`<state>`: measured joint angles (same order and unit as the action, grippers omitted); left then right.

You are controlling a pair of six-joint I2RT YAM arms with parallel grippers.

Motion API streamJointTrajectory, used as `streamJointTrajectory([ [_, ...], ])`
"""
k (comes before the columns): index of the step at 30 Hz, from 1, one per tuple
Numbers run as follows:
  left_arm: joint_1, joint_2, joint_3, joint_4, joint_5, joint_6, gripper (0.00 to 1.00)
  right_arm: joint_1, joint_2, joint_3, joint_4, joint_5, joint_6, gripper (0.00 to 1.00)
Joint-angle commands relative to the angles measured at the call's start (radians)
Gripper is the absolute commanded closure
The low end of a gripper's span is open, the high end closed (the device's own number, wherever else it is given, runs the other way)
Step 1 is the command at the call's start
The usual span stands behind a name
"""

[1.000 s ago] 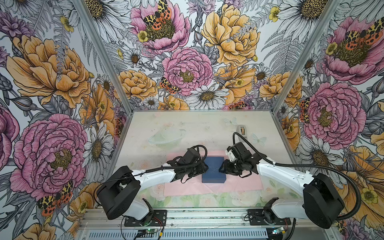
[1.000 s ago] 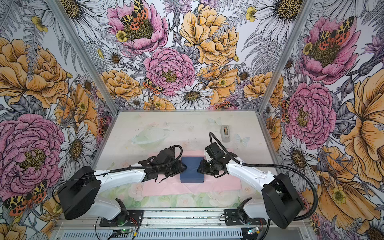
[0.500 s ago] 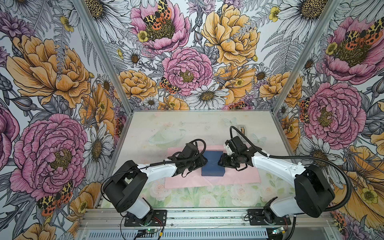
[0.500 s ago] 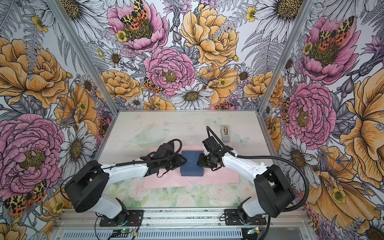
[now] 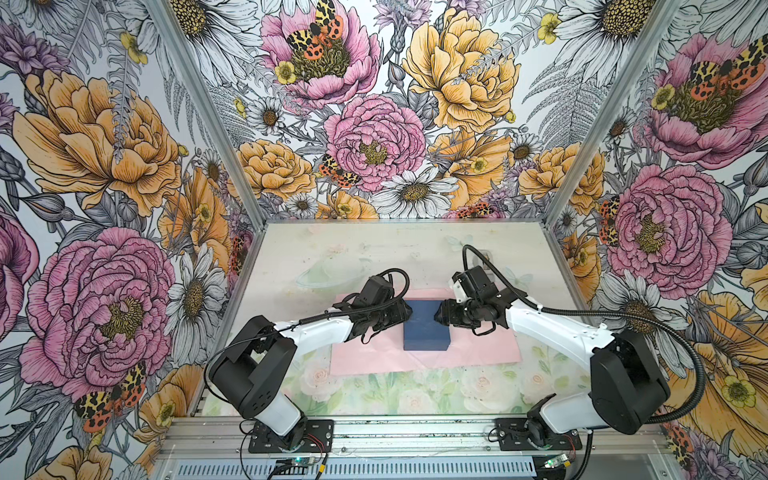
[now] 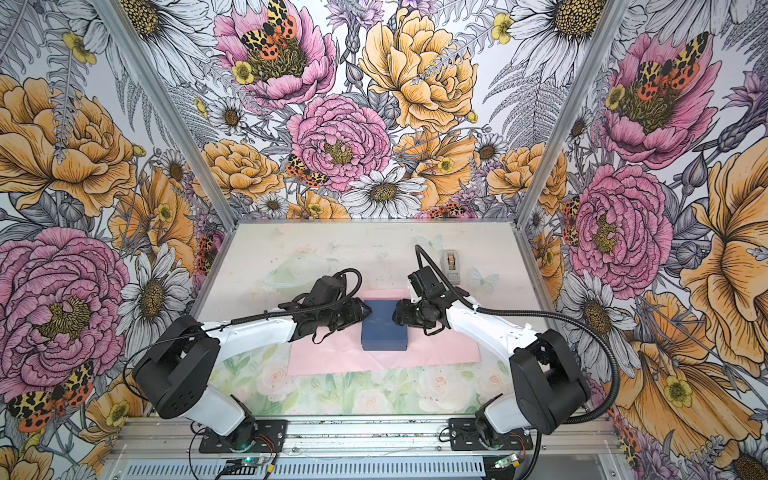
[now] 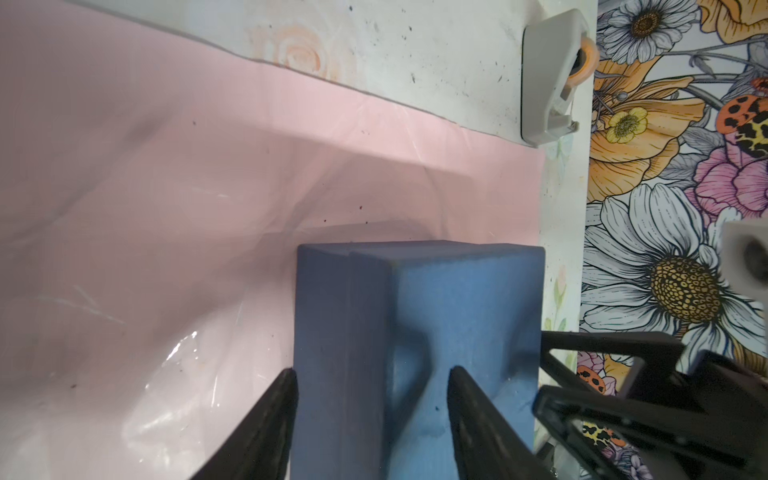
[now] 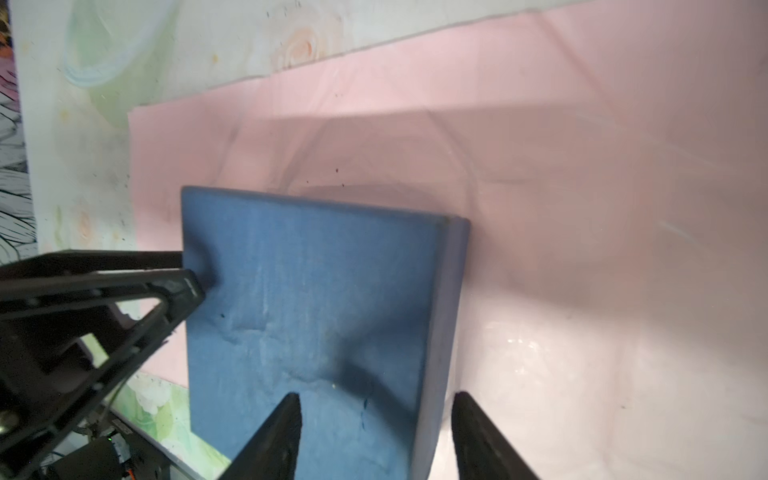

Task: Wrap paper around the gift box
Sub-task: 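Lower the blue box onto the middle of the pink paper, then open both grippers and release the blue box, drawing the right gripper back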

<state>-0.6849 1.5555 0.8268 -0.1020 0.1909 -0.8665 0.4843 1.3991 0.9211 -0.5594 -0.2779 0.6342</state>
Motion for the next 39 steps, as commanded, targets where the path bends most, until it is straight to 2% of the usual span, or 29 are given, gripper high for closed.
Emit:
streamJointTrajectory([
  [1,-0.007,-0.092,0.023,-0.049,-0.012,0.031,0.35,-0.064,-0.12,-0.021,-0.036,-0.043,-0.005,0.38],
  [4,-0.03,-0.17,0.003,-0.067,-0.028,0.075,0.35,-0.118,-0.184,-0.096,-0.076,-0.042,-0.003,0.4],
  [7,-0.087,-0.248,-0.008,-0.099,-0.038,0.173,0.35,-0.145,-0.217,-0.178,-0.079,-0.054,0.019,0.44],
  [12,-0.186,-0.301,-0.03,-0.133,0.021,0.258,0.38,-0.155,-0.2,-0.258,-0.076,-0.05,0.02,0.48],
  [19,-0.329,-0.182,0.02,-0.131,0.038,0.293,0.39,-0.182,-0.16,-0.313,-0.074,-0.025,0.011,0.53],
  [23,-0.376,-0.091,0.073,-0.12,0.037,0.308,0.39,-0.186,-0.149,-0.348,-0.064,-0.016,0.016,0.54],
  [39,-0.401,0.084,0.176,-0.042,0.024,0.299,0.4,-0.193,-0.151,-0.386,-0.053,-0.023,0.018,0.55],
])
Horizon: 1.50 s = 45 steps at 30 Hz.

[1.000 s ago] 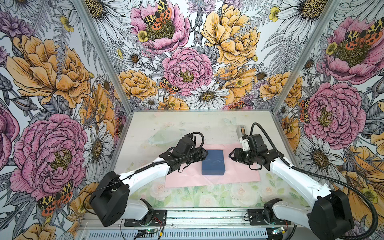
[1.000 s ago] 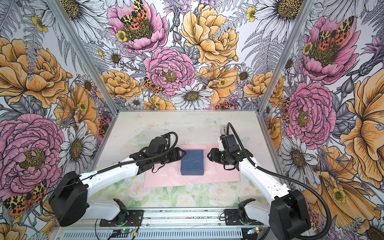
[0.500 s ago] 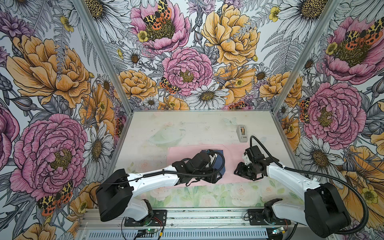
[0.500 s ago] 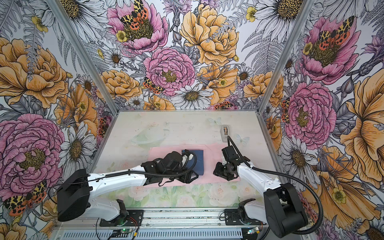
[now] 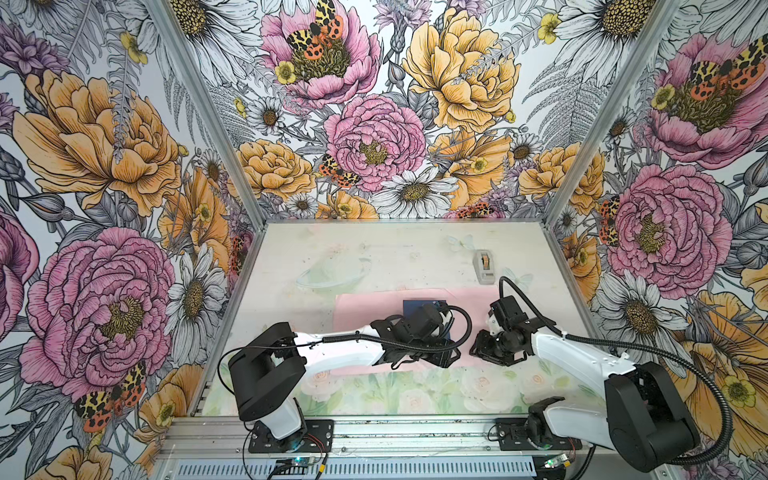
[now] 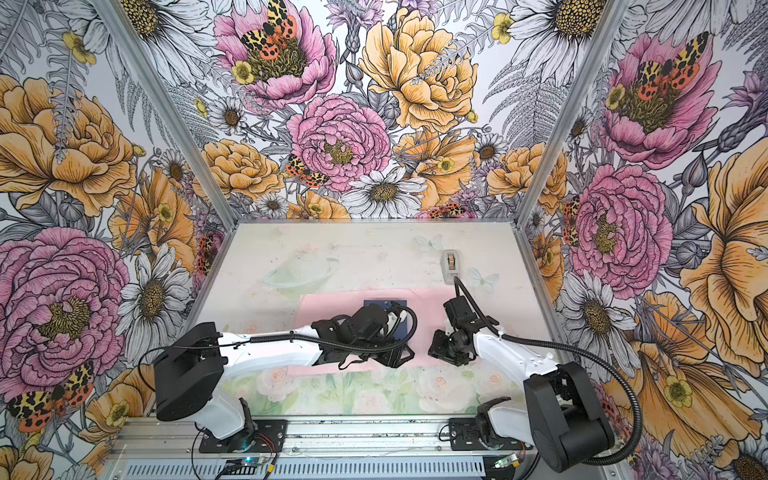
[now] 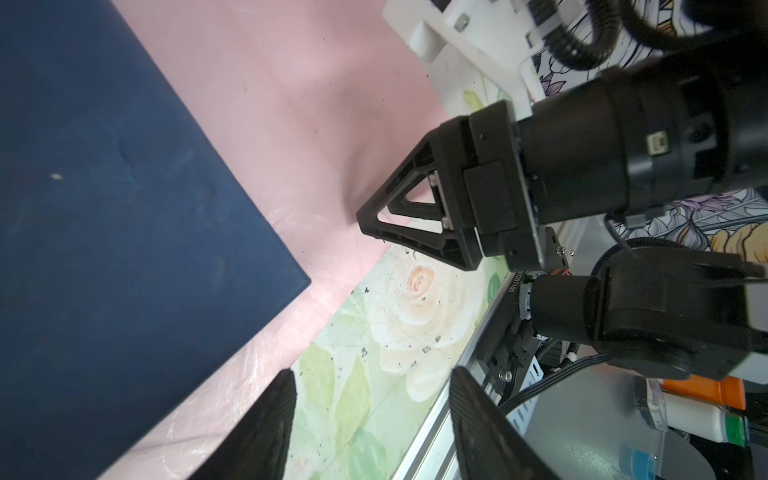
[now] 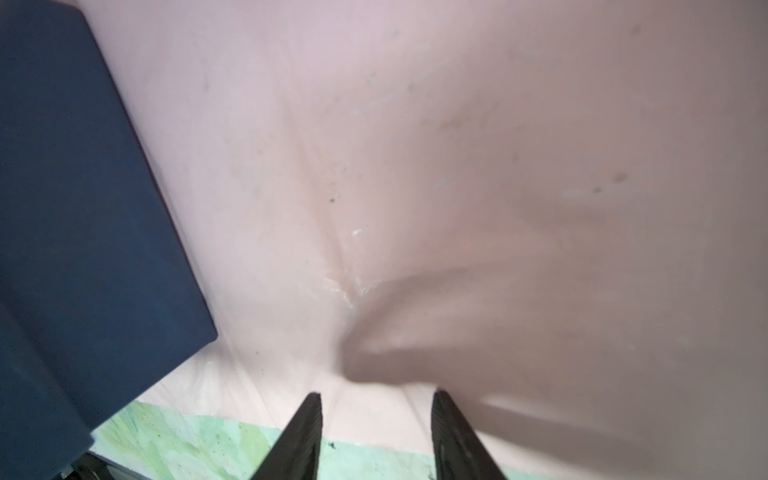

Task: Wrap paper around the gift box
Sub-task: 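Open both grippers and release the blue box, drawing the right gripper back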

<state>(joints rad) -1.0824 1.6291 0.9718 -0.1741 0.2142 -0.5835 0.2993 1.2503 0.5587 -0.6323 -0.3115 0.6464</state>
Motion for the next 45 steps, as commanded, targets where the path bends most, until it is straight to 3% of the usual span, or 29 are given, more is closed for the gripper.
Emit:
streamJointTrajectory([
  [1,-0.001,0.016,0.035,0.027,-0.007,0.012,0.39,-0.009,-0.003,-0.025,0.02,0.009,0.006,0.55],
  [27,0.032,0.103,0.094,0.044,-0.009,-0.001,0.4,-0.009,-0.038,-0.048,0.033,-0.004,0.015,0.55],
  [36,0.029,0.049,0.097,0.056,0.024,0.005,0.38,-0.012,-0.113,0.003,0.024,-0.039,0.022,0.51],
  [40,0.039,-0.03,0.081,0.054,0.02,-0.01,0.37,-0.062,-0.148,0.082,-0.032,-0.053,-0.017,0.46],
  [45,0.093,-0.133,0.015,0.038,-0.006,-0.067,0.36,-0.21,-0.133,0.147,-0.101,0.013,-0.05,0.36],
])
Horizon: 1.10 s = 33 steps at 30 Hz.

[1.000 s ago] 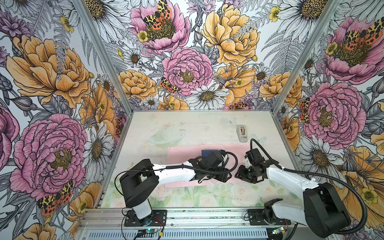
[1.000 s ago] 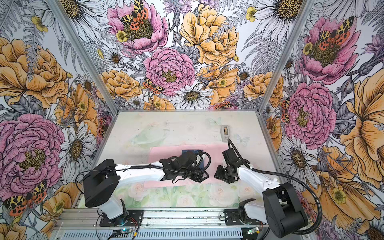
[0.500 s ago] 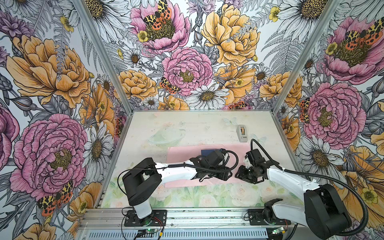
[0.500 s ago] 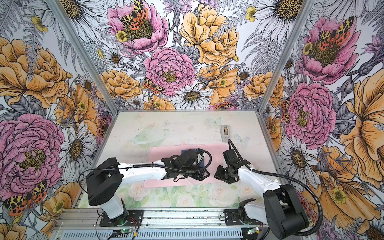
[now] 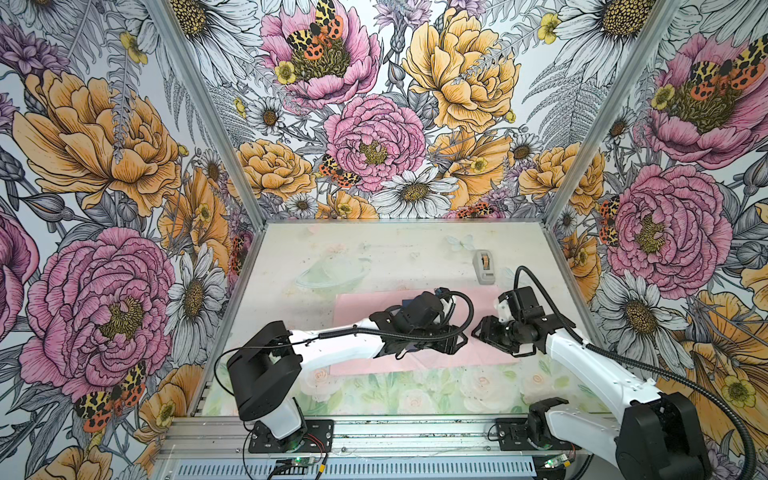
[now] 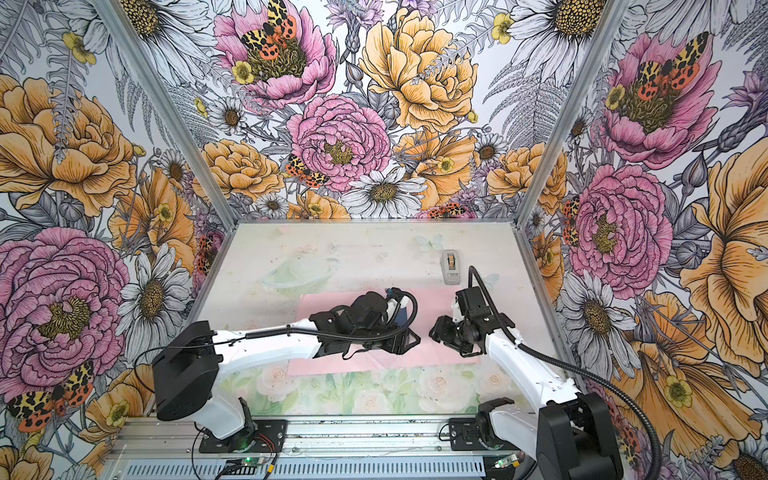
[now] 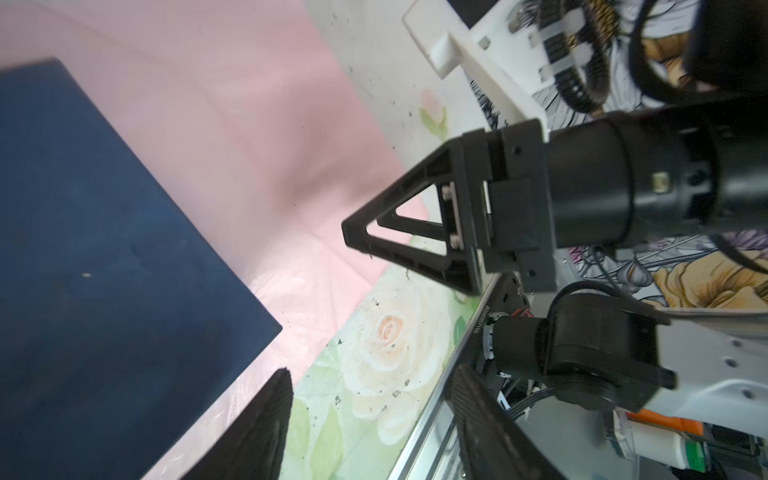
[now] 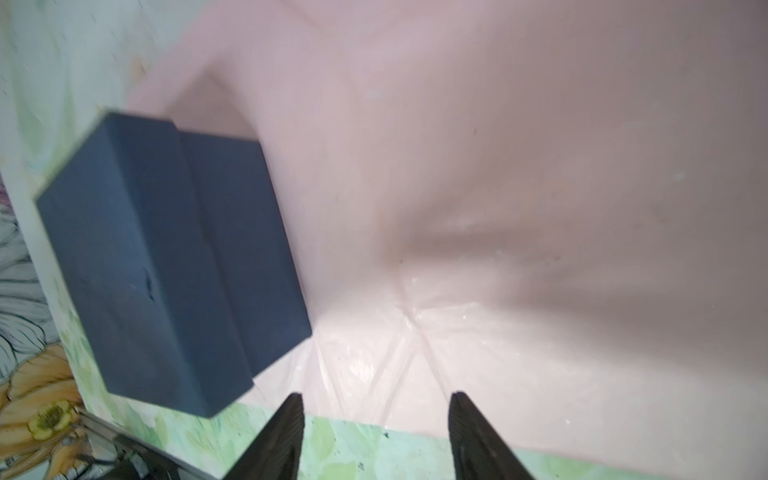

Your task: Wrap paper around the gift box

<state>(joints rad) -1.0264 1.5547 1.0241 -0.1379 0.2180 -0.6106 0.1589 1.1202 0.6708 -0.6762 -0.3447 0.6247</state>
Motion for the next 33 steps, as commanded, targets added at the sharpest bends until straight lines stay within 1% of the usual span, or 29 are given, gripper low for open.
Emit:
streamJointTrajectory([
  [1,0.05,-0.082,-0.051,-0.005,-0.021,-0.051,0.36,-0.119,0.0,0.036,-0.077,0.069,-0.028,0.34],
  [3,0.074,-0.12,-0.085,-0.027,-0.052,-0.064,0.36,-0.195,-0.021,0.028,-0.099,0.124,-0.026,0.3],
  [4,0.084,-0.135,-0.1,-0.035,-0.059,-0.07,0.36,-0.212,-0.034,0.028,-0.11,0.162,-0.024,0.29],
  [5,0.097,-0.151,-0.114,-0.043,-0.066,-0.079,0.36,-0.213,-0.047,0.029,-0.131,0.224,-0.018,0.29],
  [6,0.11,-0.166,-0.13,-0.047,-0.067,-0.084,0.36,-0.213,-0.056,0.03,-0.147,0.261,-0.018,0.28],
  [9,0.136,-0.213,-0.168,-0.066,-0.083,-0.095,0.36,-0.213,-0.069,0.003,-0.163,0.308,0.012,0.27],
  [11,0.159,-0.246,-0.192,-0.081,-0.092,-0.101,0.36,-0.214,-0.063,-0.022,-0.16,0.308,0.05,0.25],
  [15,0.197,-0.299,-0.229,-0.094,-0.094,-0.107,0.36,-0.214,-0.091,-0.096,-0.099,0.268,0.129,0.22],
  [17,0.211,-0.319,-0.242,-0.094,-0.091,-0.109,0.36,-0.214,-0.083,-0.109,-0.092,0.265,0.135,0.21],
  [19,0.224,-0.333,-0.255,-0.09,-0.086,-0.106,0.36,-0.213,-0.06,-0.117,-0.083,0.239,0.136,0.21],
  [25,0.256,-0.36,-0.277,-0.088,-0.076,-0.097,0.35,-0.206,-0.031,-0.18,0.029,0.076,0.174,0.24],
  [30,0.278,-0.38,-0.309,-0.064,-0.066,-0.106,0.35,-0.204,-0.026,-0.219,0.168,-0.095,0.189,0.28],
  [33,0.287,-0.384,-0.317,-0.057,-0.061,-0.108,0.35,-0.203,-0.019,-0.226,0.236,-0.139,0.185,0.28],
])
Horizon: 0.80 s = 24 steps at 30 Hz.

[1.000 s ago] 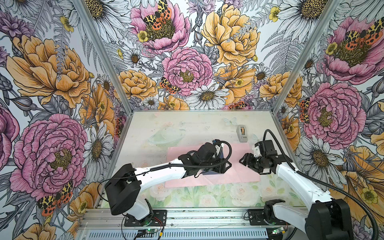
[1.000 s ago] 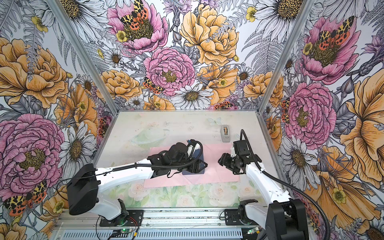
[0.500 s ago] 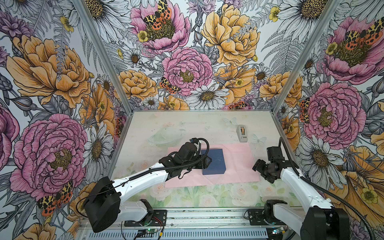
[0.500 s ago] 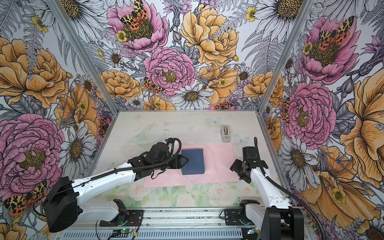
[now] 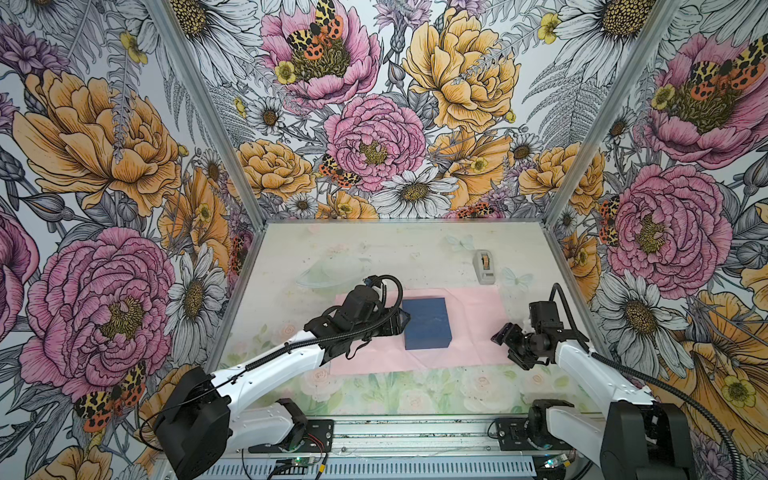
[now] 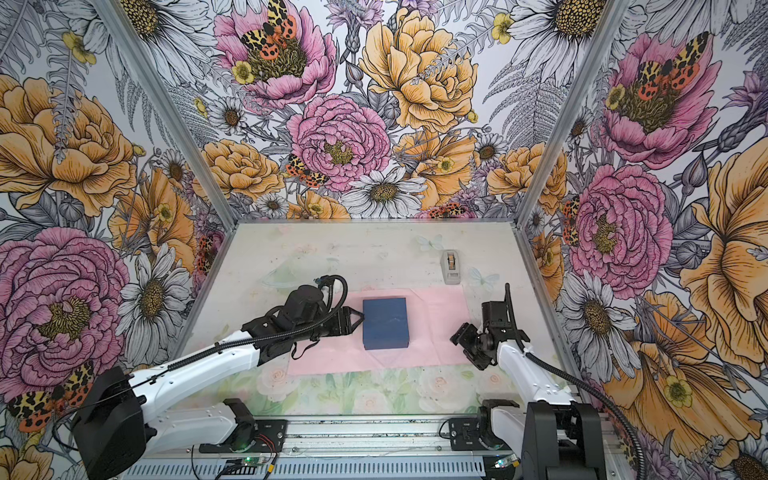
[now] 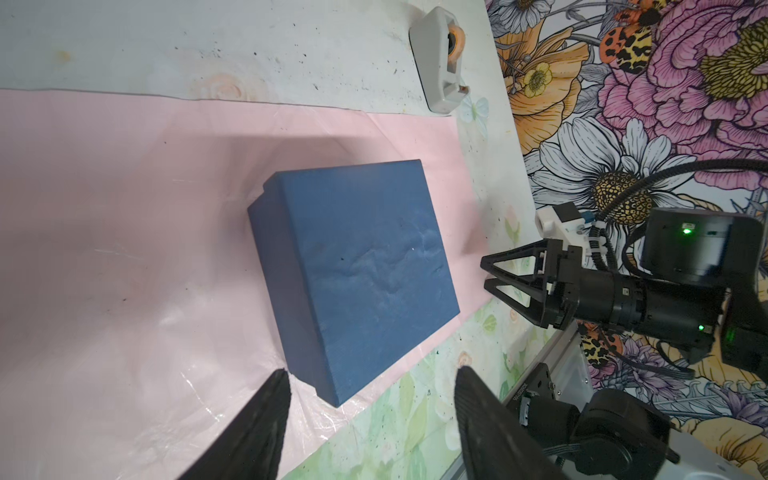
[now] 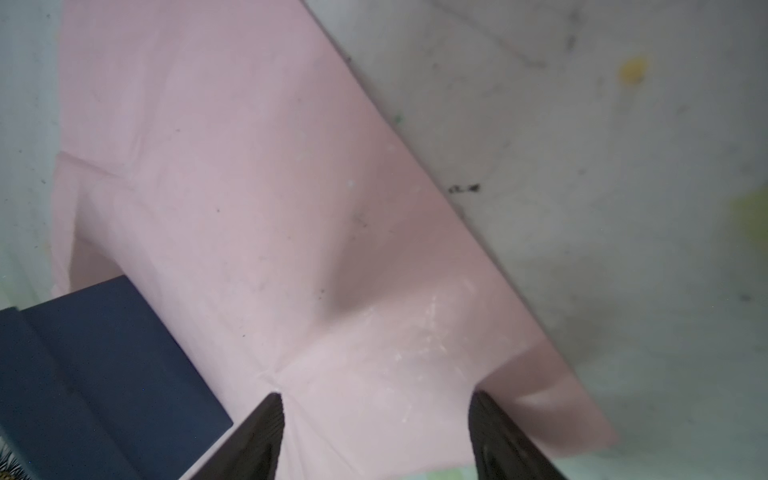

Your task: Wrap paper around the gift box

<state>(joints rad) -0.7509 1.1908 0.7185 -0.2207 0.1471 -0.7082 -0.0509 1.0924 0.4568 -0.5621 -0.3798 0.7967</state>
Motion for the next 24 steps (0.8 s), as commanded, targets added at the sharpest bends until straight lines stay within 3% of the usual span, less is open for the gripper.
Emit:
streamJointTrajectory([
  [1,0.013,-0.021,-0.013,0.026,0.008,-0.01,0.35,0.007,0.011,-0.012,0.141,-0.112,0.006,0.28],
  [6,0.022,-0.023,-0.011,0.025,0.007,-0.007,0.35,0.005,0.009,0.003,0.161,-0.066,-0.021,0.29],
  [15,0.033,-0.026,0.007,-0.02,-0.028,-0.004,0.35,0.008,-0.152,-0.01,-0.095,0.243,0.141,0.18],
  [19,0.039,-0.028,0.004,-0.025,-0.03,0.001,0.35,0.008,-0.137,-0.028,-0.101,0.256,0.17,0.1],
  [24,0.047,-0.044,-0.007,-0.029,-0.039,0.002,0.35,0.013,-0.084,-0.027,-0.099,0.272,0.153,0.1],
])
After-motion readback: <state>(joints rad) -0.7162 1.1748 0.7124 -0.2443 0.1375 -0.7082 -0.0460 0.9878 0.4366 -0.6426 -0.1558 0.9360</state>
